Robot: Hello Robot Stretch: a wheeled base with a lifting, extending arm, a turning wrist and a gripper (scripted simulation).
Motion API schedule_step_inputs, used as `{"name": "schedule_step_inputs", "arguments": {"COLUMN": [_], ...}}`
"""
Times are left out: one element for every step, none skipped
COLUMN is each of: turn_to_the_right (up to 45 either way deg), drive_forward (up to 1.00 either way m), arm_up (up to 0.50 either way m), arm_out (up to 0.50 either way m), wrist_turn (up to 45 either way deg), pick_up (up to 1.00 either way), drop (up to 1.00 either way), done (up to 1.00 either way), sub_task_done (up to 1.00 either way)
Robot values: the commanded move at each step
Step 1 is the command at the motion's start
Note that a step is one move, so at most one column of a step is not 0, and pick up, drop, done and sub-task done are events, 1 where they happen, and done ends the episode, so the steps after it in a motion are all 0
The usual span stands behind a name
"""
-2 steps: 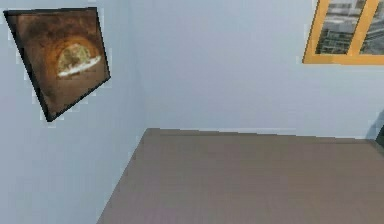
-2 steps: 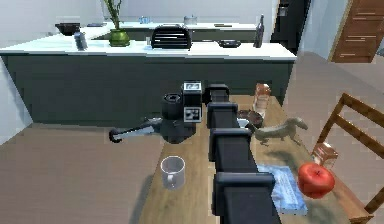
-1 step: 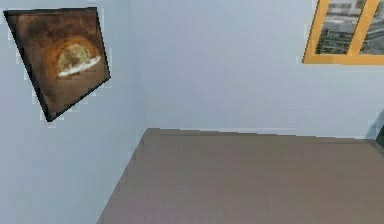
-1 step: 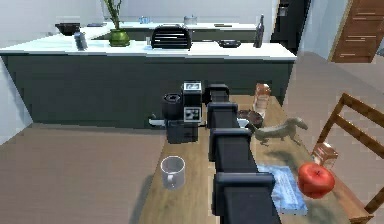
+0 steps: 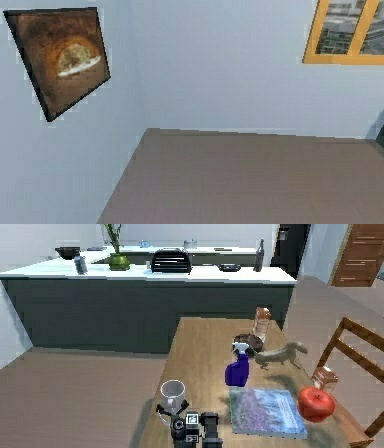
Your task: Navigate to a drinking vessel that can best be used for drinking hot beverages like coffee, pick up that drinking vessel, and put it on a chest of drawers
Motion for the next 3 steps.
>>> {"name": "schedule_step_inputs", "arguments": {"turn_to_the_right": [0.0, 0.0, 0.0], "drive_forward": [0.0, 0.0, 0.0], "arm_up": [0.0, 0.1, 0.22], "arm_out": [0.0, 0.0, 0.0], "wrist_turn": [0.0, 0.0, 0.0], "pick_up": [1.0, 0.0, 0.0], "drop": [0.0, 0.0, 0.0], "done": [0.0, 0.0, 0.0], "sub_task_done": [0.0, 0.0, 0.0]}}
